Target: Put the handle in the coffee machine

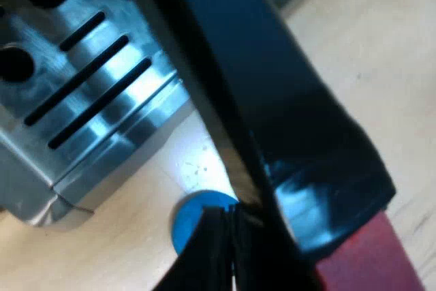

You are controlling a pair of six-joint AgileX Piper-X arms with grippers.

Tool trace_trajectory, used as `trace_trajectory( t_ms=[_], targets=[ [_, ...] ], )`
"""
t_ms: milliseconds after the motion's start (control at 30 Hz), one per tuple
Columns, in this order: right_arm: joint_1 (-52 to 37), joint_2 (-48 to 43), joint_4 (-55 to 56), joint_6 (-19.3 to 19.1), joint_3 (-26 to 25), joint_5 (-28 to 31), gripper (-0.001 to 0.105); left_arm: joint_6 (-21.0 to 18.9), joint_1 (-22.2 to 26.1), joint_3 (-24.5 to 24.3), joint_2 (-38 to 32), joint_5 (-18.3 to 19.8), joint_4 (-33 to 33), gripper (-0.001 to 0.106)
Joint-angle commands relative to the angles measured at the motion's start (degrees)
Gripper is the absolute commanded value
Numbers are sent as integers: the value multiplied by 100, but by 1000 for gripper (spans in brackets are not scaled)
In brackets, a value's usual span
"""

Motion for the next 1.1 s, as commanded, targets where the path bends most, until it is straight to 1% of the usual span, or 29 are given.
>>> trace_trajectory(
  t_ms=[33,167,267,333,433,567,667,1000,1100],
  targets=[
    [3,-96,25,-10,-20,59,52,-523,-202,-160,-207,451,-937,0],
    [3,-94,37,-10,-20,73,52,-717,-406,-160,-243,436,-928,0],
    [3,-94,40,-10,-20,166,52,-788,-672,-160,-256,394,-922,0],
    [3,-94,45,-10,-20,164,52,-978,-869,-160,-291,300,-932,0],
    [3,-94,145,-10,-20,179,52,-1025,-1022,-160,-375,300,-996,0],
    [3,-94,179,-10,-20,179,52,-1030,-1100,-160,-461,260,-1018,0],
    [3,-158,179,28,-20,179,52,-1140,-1112,-160,-460,265,-1018,0],
    [3,-534,325,35,-20,179,52,-1301,-1112,-160,-460,411,-1275,0],
    [3,-536,357,35,-20,91,52,-1362,-1126,-160,-460,484,-1273,0]
  ],
)
